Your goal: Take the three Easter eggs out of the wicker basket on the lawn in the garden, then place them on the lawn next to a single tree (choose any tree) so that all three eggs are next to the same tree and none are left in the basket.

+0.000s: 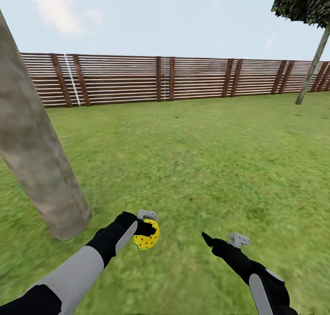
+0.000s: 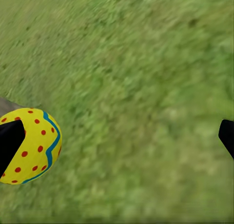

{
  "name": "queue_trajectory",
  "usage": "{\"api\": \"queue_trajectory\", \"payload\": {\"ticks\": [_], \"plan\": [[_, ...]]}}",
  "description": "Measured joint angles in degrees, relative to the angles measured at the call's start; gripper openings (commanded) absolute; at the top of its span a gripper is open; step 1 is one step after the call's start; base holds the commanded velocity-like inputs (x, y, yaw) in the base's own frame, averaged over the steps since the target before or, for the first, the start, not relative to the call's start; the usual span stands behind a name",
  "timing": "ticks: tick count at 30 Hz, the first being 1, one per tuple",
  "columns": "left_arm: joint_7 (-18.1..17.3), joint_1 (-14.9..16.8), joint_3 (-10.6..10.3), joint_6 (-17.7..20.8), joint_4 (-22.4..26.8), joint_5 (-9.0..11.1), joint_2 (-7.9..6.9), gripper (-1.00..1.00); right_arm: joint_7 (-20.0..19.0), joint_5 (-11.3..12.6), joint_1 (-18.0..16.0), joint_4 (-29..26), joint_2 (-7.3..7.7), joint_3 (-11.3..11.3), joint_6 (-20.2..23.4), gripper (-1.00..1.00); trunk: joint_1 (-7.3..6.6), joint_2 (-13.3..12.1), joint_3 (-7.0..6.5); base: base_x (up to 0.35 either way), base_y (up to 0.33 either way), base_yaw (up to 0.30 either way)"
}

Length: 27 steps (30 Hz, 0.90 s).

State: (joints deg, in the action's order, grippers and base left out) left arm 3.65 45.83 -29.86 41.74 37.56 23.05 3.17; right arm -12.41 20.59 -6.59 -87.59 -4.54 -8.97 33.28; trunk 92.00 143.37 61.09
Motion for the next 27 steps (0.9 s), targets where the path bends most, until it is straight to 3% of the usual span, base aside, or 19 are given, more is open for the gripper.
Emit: {"api": "queue_trajectory", "payload": {"ticks": [27], "plan": [[0.1,0.0,-0.3,-0.4,0.0,-0.1,-0.07,-1.0,0.3,-0.1,0.0,0.5,0.0,0.0,0.0,1.0,0.7,0.4,5.99,0.0,0.0,0.0]]}}
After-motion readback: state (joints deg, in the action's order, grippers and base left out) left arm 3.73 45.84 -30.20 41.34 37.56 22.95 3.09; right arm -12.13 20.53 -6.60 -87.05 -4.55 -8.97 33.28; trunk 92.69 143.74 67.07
